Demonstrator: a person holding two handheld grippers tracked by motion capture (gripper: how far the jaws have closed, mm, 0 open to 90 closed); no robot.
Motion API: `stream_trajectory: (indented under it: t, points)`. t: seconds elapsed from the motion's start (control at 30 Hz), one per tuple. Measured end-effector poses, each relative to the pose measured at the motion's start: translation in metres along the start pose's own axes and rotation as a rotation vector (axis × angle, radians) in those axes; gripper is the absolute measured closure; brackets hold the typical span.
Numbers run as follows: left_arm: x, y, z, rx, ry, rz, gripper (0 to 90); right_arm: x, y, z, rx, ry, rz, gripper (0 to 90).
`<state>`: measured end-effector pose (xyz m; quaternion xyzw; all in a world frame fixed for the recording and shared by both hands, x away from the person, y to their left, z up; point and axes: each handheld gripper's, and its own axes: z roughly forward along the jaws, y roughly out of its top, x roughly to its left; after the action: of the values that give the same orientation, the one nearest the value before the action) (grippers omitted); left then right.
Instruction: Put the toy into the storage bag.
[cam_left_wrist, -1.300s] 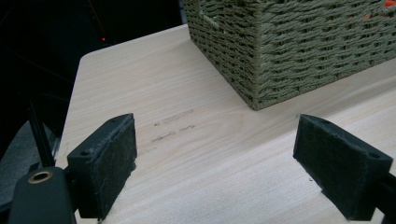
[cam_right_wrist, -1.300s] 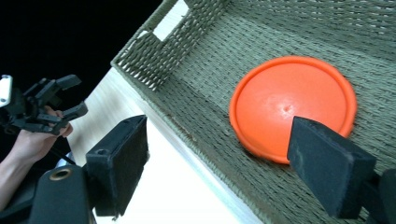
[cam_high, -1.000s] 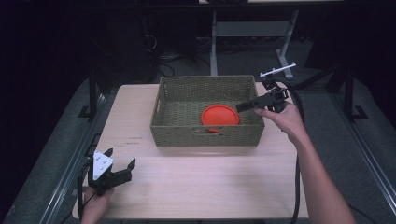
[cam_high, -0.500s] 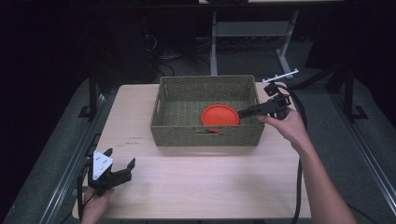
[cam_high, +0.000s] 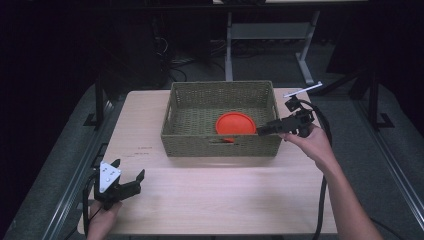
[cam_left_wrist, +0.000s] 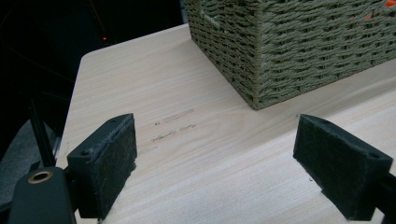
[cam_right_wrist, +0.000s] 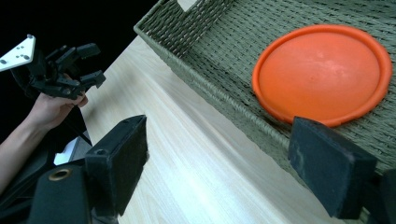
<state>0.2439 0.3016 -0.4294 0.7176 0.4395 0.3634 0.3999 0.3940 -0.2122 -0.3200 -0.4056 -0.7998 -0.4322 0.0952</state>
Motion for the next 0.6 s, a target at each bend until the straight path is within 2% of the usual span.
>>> stream_trajectory:
  t: [0.6]
  points:
    - [0.000, 0.000, 0.000, 0.000, 0.005, 0.000, 12.7, 0.002, -0.023, 0.000, -0.004, 0.008, 0.005, 18.9]
